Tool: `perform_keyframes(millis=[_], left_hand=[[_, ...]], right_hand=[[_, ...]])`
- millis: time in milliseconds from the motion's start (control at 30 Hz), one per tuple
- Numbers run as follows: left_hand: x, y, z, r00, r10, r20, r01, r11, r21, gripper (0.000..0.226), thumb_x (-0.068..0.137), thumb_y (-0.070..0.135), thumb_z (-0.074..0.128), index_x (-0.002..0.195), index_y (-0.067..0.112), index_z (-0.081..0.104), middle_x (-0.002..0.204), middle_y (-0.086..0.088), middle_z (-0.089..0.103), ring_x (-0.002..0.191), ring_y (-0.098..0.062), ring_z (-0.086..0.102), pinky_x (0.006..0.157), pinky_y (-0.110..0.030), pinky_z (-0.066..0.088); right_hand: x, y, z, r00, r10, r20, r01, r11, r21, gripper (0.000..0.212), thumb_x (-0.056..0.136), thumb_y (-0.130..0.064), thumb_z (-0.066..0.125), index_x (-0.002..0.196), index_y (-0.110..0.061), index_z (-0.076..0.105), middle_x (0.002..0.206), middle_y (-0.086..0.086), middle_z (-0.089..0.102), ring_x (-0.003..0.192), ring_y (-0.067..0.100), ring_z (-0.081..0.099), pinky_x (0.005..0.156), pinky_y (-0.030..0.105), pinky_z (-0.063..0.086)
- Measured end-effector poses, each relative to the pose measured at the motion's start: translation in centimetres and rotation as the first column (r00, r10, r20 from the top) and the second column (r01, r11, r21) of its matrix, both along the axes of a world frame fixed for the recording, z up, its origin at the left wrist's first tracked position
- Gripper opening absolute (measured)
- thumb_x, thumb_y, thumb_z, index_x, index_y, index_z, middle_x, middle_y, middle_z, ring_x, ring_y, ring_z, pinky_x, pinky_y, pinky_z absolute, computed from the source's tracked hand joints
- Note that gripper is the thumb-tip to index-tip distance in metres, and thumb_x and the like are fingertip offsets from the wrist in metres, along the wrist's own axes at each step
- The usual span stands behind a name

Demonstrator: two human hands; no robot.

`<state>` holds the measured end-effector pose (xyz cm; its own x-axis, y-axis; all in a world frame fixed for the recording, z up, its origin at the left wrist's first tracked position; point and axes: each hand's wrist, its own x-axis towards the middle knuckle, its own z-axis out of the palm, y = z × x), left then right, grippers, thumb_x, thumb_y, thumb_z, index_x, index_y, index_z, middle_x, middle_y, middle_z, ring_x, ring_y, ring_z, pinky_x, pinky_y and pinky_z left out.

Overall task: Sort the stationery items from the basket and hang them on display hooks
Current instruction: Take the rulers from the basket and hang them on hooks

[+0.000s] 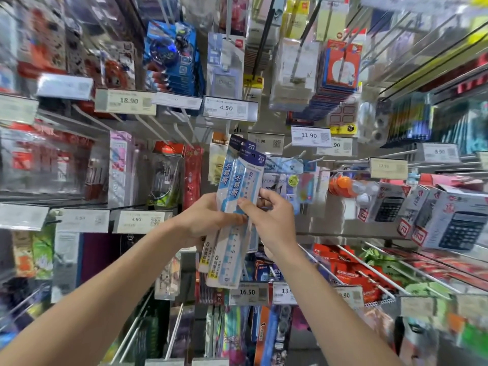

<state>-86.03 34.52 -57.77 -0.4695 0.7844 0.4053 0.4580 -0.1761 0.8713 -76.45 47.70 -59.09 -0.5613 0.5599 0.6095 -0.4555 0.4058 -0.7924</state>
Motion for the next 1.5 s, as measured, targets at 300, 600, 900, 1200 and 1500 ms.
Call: perform_keyframes(millis=[300,600,900,1200,1500], left_hand=[[0.3,-0.3,-0.4,0.998,-0.049,-0.036,0.051,0.998,0.045,0.043,0.092,-0.012,0.066,0.127,0.012,0.066,0.122,-0.014,0.074,0.113,-0.033,0.071,0.097,-0.048,0.059],[-0.1,-0.8,-0.2,0.996,-0.055,0.069,0.053,0.998,0.03,0.031,0.092,0.003,0.074,0.122,0.009,0.071,0.117,-0.013,0.076,0.107,-0.033,0.074,0.092,-0.046,0.061],[-0.3,-0.1,0.2,0.958,0.125,0.259,-0.168,0.974,0.151,0.018,0.098,0.025,0.069,0.083,0.014,0.07,0.076,-0.007,0.074,0.065,-0.02,0.07,0.057,-0.029,0.056],[0.6,-0.3,0.3,0.964,0.165,0.21,-0.19,0.976,0.103,0.011,0.101,0.021,0.066,0.095,0.014,0.073,0.071,0.003,0.077,0.06,-0.008,0.073,0.046,-0.021,0.053],[0.0,-0.3,0.0,0.978,0.152,0.142,-0.164,0.983,0.078,0.014,0.101,0.022,0.065,0.09,0.017,0.071,0.069,0.006,0.074,0.06,-0.007,0.071,0.048,-0.021,0.052]], right_hand=[[0.2,-1.5,0.3,0.983,-0.169,0.072,0.159,0.978,0.133,0.039,0.075,-0.042,0.087,0.107,-0.024,0.075,0.095,-0.011,0.076,0.089,0.003,0.07,0.082,0.034,0.061],[0.8,-0.2,-0.1,0.959,0.282,-0.007,-0.275,0.928,-0.25,0.015,0.094,-0.007,0.072,0.108,-0.009,0.067,0.107,0.014,0.077,0.093,0.027,0.076,0.069,0.038,0.062],[0.0,3.1,-0.9,0.936,0.352,-0.016,-0.33,0.858,-0.393,0.011,0.1,-0.004,0.062,0.109,-0.004,0.056,0.114,0.025,0.069,0.098,0.034,0.068,0.096,0.058,0.054],[-3.8,4.5,2.1,0.978,0.202,0.042,-0.177,0.924,-0.338,0.02,0.096,-0.007,0.069,0.106,-0.016,0.055,0.109,0.006,0.067,0.1,0.025,0.071,0.094,0.051,0.057],[-5.8,5.7,1.7,0.987,0.069,0.146,-0.013,0.936,-0.353,0.045,0.092,-0.016,0.074,0.129,-0.004,0.052,0.124,0.019,0.065,0.109,0.034,0.067,0.093,0.058,0.057]])
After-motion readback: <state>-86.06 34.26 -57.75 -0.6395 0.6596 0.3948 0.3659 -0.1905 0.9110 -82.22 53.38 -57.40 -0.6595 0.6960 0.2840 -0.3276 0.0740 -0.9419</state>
